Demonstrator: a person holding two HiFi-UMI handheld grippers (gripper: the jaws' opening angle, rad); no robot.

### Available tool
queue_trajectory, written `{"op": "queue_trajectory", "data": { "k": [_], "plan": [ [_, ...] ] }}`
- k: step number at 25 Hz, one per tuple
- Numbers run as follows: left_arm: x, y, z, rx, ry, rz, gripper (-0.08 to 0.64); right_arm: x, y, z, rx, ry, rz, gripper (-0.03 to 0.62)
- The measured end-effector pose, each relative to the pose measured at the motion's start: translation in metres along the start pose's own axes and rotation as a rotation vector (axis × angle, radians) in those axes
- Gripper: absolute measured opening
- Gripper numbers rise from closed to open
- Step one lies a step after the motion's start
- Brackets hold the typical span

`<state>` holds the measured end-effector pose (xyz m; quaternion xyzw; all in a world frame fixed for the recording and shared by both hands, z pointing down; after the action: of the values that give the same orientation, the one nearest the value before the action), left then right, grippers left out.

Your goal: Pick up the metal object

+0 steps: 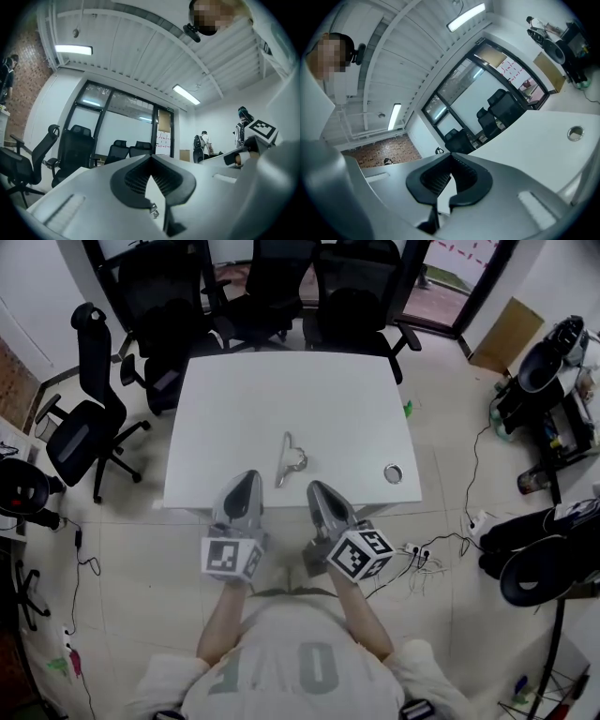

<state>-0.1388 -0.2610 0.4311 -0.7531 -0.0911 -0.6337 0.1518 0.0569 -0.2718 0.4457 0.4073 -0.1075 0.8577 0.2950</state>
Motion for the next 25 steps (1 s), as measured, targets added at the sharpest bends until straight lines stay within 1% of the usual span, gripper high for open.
{"op": "queue_trajectory", "data": {
  "k": [2, 5, 6, 7, 8, 9, 12, 15, 19, 23, 25],
  "plan": [
    [0.002, 0.005, -0.006, -0.011, -0.001, -0.009, 0.002, 0.001, 0.014, 0.008, -0.001, -0.006, -0.019, 0.011],
    [0.011, 0.006, -0.014, -0.024, -0.006, -0.035, 0.002, 0.010, 0.043, 0.036, 0.018, 0.011, -0.101, 0.006],
    [0.014, 0.006, -0.016, -0.029, -0.007, -0.043, 0.002, 0.013, 0.053, 0.048, 0.033, 0.028, -0.126, 0.034],
    [0.017, 0.004, -0.019, -0.035, -0.009, -0.052, 0.002, 0.017, 0.063, 0.059, 0.052, 0.040, -0.147, 0.076],
    [0.021, 0.003, -0.021, -0.042, -0.011, -0.062, 0.002, 0.020, 0.072, 0.069, 0.074, 0.042, -0.167, 0.122],
    [0.025, 0.001, -0.024, -0.050, -0.014, -0.072, 0.002, 0.024, 0.080, 0.078, 0.098, 0.035, -0.187, 0.152],
    [0.037, 0.001, -0.029, -0.063, -0.023, -0.097, 0.002, 0.036, 0.103, 0.103, 0.169, -0.001, -0.263, 0.214],
    [0.044, 0.004, -0.029, -0.052, -0.008, -0.101, 0.002, 0.049, 0.125, 0.125, 0.240, 0.017, -0.337, 0.224],
    [0.048, 0.010, -0.032, -0.042, -0.003, -0.112, 0.002, 0.064, 0.150, 0.141, 0.311, 0.034, -0.407, 0.226],
    [0.047, 0.015, -0.035, -0.047, -0.003, -0.113, 0.002, 0.074, 0.165, 0.152, 0.356, 0.063, -0.470, 0.221],
    [0.048, 0.018, -0.038, -0.052, -0.005, -0.114, 0.002, 0.079, 0.172, 0.155, 0.374, 0.058, -0.496, 0.213]
  ]
}}
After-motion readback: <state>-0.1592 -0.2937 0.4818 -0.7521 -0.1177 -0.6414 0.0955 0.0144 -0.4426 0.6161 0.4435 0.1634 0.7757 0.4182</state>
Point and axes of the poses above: the fingertips, and each gripper's own axes: y forward along the fingers, z to its right, x out of its underside, the point moved 8 cm from there along -y, backward along the fingers, and after that the axes turned 3 degrees about x, right-handed, at the moved point
